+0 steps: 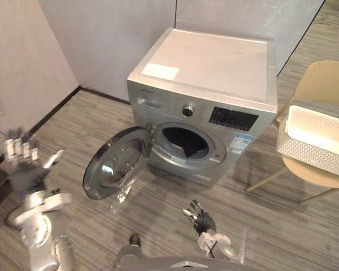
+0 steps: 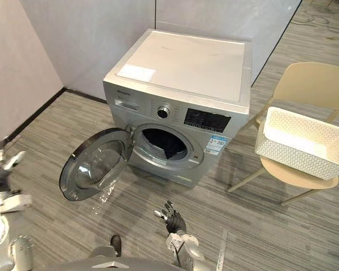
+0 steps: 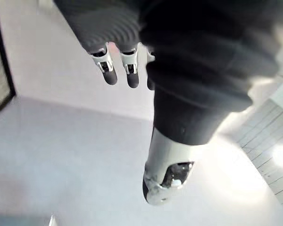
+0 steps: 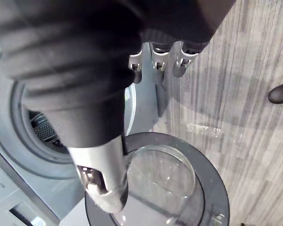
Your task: Pick up the laundry basket with both hands and put the clothes into the washing machine.
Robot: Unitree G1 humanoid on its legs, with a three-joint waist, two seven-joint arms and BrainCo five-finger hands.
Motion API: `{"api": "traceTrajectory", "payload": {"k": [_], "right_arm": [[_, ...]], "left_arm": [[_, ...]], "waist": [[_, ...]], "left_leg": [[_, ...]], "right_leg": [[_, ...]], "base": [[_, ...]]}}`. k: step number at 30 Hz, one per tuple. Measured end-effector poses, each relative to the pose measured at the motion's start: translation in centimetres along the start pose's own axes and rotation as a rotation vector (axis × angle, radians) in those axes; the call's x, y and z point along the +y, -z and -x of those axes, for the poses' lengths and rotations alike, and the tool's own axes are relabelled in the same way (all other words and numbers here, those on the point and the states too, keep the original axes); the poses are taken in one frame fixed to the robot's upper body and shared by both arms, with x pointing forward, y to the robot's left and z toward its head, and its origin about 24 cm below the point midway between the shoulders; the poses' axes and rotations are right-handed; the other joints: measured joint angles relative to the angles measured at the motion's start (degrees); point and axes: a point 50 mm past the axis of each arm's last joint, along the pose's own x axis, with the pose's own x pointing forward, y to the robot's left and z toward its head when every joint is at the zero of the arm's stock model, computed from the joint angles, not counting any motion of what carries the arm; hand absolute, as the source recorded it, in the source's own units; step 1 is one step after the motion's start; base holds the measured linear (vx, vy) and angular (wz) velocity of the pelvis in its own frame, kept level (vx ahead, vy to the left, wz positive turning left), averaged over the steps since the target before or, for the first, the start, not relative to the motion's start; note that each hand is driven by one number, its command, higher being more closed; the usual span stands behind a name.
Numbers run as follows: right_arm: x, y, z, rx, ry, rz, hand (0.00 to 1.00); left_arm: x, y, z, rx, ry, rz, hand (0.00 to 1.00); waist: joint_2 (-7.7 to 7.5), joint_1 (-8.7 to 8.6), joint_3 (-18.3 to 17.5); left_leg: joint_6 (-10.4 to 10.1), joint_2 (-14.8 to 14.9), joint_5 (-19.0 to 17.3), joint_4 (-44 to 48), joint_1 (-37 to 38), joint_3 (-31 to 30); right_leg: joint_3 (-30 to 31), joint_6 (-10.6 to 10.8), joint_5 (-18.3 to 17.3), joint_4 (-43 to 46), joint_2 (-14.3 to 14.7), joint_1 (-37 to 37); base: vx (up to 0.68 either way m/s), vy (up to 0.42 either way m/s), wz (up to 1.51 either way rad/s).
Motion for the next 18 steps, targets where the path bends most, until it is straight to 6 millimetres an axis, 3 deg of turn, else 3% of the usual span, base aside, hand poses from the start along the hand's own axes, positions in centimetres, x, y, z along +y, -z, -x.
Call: {"api": "traceTrajectory", "payload": {"k": [2,5,7,9,10,11,12,13,14,15,18], "right_arm": [[0.5,-0.2,-0.4,0.014,-0.033,0.042,0.0],[-0.5,0.8,0.3,0.065,-0.017,0.074,0.0],[-1.0,1.0,0.6,0.085,-0.016,0.104,0.0],[-1.4,1.0,0.9,0.1,-0.02,0.133,0.0],[-1.8,1.2,1.2,0.113,-0.015,0.143,0.0],[-1.6,1.5,1.3,0.123,-0.024,0.147,0.0],[-1.6,2.0,1.5,0.136,-0.024,0.145,0.0],[-2.1,1.7,1.8,0.135,-0.017,0.168,0.0],[-2.3,1.6,1.9,0.134,-0.012,0.171,0.0],[-2.2,2.0,2.3,0.136,-0.013,0.161,0.0],[-2.0,2.3,2.4,0.139,-0.027,0.144,0.0]], "left_arm": [[1.9,-0.2,0.0,-0.01,-0.091,-0.098,0.0],[3.8,1.1,-0.4,0.027,-0.228,-0.189,0.0],[5.5,2.2,-1.4,0.055,-0.327,-0.228,0.0],[6.8,3.1,-2.8,0.097,-0.368,-0.315,0.0],[8.1,3.3,-3.4,0.123,-0.395,-0.384,0.0],[9.4,3.2,-4.0,0.14,-0.431,-0.433,0.0],[10.2,3.2,-4.2,0.151,-0.453,-0.451,0.0],[11.8,3.1,-4.3,0.178,-0.495,-0.486,0.0],[12.8,2.8,-4.6,0.19,-0.516,-0.513,0.0],[13.8,1.8,-5.8,0.181,-0.511,-0.573,0.0],[13.9,0.7,-8.9,0.163,-0.497,-0.594,0.0]], "waist": [[0.45,0.48,0.06],[2.02,0.4,-0.52],[1.92,0.46,-0.93],[1.65,0.17,-1.27],[0.77,-0.25,-1.25],[-2.14,-1.06,-1.59],[-2.61,-0.88,-1.61],[-0.77,-0.13,-0.91],[-1.17,0.04,-1.08],[-2.31,-0.33,-1.68],[-3.72,-1.1,-0.82]], "left_leg": [[-0.93,0.39,3.91,-2.89,-0.78,-0.58],[-1.78,2.46,7.85,-5.75,0.69,-4.64],[-1.16,2.78,8.69,-5.55,-0.23,-6.55],[1.43,2.85,8.49,-5.15,-1.96,-5.83],[5.9,2.92,5.96,-6.69,-2.17,-0.03],[7.76,3.0,3.7,-6.27,-2.33,6.33],[7.23,3.24,4.58,-5.63,-2.2,7.92],[4.81,4.17,8.46,-5.03,-1.27,7.47],[0.7,4.4,9.67,-4.71,-0.96,6.18],[0.3,4.0,9.76,-4.82,-1.99,6.11],[-0.57,3.93,10.41,-5.28,-3.19,6.39]], "right_leg": [[-0.19,3.38,0.74,-8.7,2.15,2.57],[-3.49,1.58,0.3,-8.64,5.42,4.75],[-4.98,1.13,-1.99,-5.46,5.84,3.85],[-6.71,0.68,-5.21,-0.9,4.98,1.43],[-7.61,0.95,-5.94,-0.33,4.13,0.57],[-7.45,0.29,-5.53,-0.73,2.63,0.08],[-6.98,0.31,-5.62,-0.43,2.36,-0.38],[-5.21,0.55,-6.1,0.78,3.61,-0.66],[-4.14,0.68,-6.48,1.58,3.64,-1.07],[-2.73,0.71,-6.46,1.67,3.47,-2.67],[-1.67,1.23,-5.49,1.76,3.45,-4.65]], "base": [[-0.11,-0.22,-0.01],[-0.1,-0.151,0.42],[-0.11,-0.107,0.55],[-0.13,-0.049,0.58],[-0.06,0.01,0.55],[-0.01,0.017,0.38],[0.07,-0.003,-0.13],[0.05,-0.026,-0.5],[0.07,0.008,-0.49],[0.03,0.034,-0.25],[0.02,0.04,-0.09]]}}
